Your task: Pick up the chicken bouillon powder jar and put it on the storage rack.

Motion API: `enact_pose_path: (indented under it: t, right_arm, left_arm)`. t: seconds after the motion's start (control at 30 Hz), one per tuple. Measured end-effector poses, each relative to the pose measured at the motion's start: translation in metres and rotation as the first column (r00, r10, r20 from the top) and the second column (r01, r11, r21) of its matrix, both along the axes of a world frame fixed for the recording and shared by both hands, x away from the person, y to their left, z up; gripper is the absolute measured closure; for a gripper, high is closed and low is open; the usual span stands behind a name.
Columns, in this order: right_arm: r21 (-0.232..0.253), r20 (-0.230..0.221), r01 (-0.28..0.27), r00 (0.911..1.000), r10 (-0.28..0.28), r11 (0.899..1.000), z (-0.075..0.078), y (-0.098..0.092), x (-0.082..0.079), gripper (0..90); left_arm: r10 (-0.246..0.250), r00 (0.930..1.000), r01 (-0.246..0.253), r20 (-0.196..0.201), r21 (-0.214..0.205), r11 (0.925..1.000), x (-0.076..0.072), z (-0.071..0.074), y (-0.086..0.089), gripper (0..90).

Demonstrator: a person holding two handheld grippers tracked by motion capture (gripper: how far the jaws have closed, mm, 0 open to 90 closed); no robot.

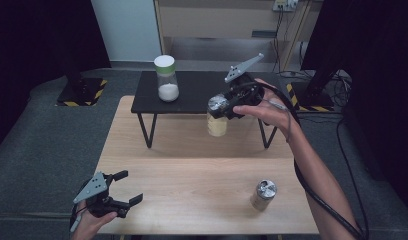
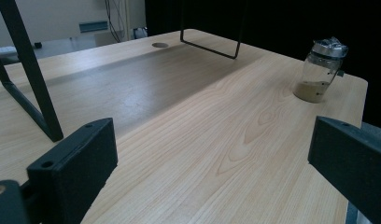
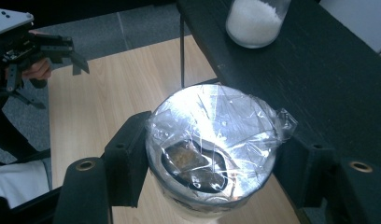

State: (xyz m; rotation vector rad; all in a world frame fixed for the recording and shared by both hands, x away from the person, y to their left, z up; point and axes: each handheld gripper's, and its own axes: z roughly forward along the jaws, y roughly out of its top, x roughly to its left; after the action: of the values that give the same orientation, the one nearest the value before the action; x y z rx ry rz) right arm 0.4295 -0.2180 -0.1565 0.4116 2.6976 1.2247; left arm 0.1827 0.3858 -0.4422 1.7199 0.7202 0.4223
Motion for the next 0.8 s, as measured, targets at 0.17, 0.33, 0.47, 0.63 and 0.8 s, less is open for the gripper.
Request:
enact_pose_path:
  t: [0.17, 0.33, 0.47, 0.63, 0.8]
  right_arm:
    - [0.002, 0.0, 0.015, 0.9999, -0.015, 1.0, 0.01, 0.006, 0.003, 35.0]
    - [0.001, -0.001, 0.033, 0.9994, -0.033, 0.999, 0.015, 0.011, 0.007, 35.0]
    - [-0.002, 0.002, 0.069, 0.9976, -0.069, 0.998, 0.017, 0.016, 0.011, 35.0]
    - [-0.002, 0.004, 0.107, 0.9942, -0.107, 0.994, 0.019, 0.018, 0.018, 35.0]
    - [0.013, 0.008, 0.146, 0.9893, -0.146, 0.989, 0.022, 0.017, 0.024, 35.0]
  left_arm:
    - [-0.001, 1.0, 0.001, 0.0, -0.001, 1.0, 0.0, 0.0, 0.0, 0.5]
    - [-0.003, 1.0, 0.003, -0.001, -0.002, 1.0, 0.0, 0.0, 0.001, 0.5]
    - [-0.004, 1.0, 0.004, 0.0, -0.003, 1.0, 0.0, 0.0, 0.001, 0.5]
    - [-0.003, 1.0, 0.003, -0.002, -0.003, 1.0, 0.0, 0.0, 0.001, 0.5]
    - [-0.005, 1.0, 0.005, -0.002, -0.003, 1.0, 0.0, 0.0, 0.001, 0.5]
